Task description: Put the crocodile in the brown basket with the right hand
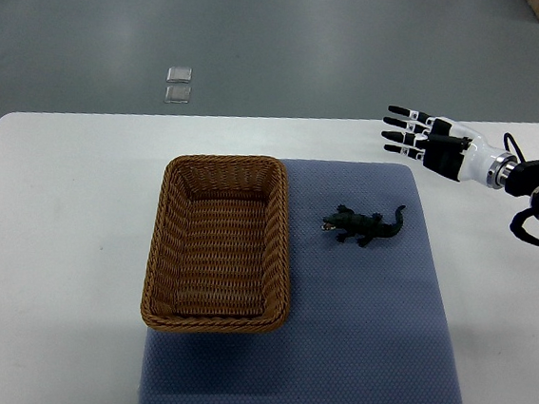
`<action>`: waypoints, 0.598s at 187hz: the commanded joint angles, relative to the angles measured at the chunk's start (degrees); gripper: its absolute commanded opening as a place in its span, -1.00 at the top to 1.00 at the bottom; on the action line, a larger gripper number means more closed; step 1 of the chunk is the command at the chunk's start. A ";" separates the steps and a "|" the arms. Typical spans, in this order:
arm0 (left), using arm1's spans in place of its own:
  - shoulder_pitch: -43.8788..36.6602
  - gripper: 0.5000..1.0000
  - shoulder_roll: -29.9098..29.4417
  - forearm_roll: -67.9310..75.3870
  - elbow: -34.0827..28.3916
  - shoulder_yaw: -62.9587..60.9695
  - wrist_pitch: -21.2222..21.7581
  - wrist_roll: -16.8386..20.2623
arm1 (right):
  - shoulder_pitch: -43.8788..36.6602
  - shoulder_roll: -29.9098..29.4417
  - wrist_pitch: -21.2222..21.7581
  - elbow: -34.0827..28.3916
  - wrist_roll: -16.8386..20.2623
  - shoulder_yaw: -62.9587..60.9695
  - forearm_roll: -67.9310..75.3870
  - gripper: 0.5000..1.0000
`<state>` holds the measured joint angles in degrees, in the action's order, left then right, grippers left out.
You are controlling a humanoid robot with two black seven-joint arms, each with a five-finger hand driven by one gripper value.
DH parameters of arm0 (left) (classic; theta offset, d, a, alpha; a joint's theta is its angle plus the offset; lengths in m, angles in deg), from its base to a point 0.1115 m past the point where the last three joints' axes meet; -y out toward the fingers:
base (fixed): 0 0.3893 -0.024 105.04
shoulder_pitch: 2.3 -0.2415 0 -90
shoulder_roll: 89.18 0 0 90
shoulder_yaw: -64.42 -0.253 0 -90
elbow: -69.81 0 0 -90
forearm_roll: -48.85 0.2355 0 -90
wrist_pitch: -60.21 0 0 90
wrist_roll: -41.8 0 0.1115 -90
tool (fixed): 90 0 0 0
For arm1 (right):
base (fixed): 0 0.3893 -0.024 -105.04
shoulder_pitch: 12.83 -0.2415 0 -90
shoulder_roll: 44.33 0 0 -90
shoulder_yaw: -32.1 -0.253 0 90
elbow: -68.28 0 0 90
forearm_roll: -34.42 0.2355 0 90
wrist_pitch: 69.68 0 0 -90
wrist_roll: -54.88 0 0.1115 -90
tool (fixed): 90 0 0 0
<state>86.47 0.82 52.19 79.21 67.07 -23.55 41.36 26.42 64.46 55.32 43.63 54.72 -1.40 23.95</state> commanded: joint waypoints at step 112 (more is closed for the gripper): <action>0.00 -1.00 0.00 0.00 0.00 0.07 0.00 0.01 | -4.26 2.22 0.00 -8.12 -21.11 0.02 -45.95 -0.70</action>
<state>86.47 0.82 52.19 79.21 67.08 -23.55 41.35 22.96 66.65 55.33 36.81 36.63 -1.41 -13.21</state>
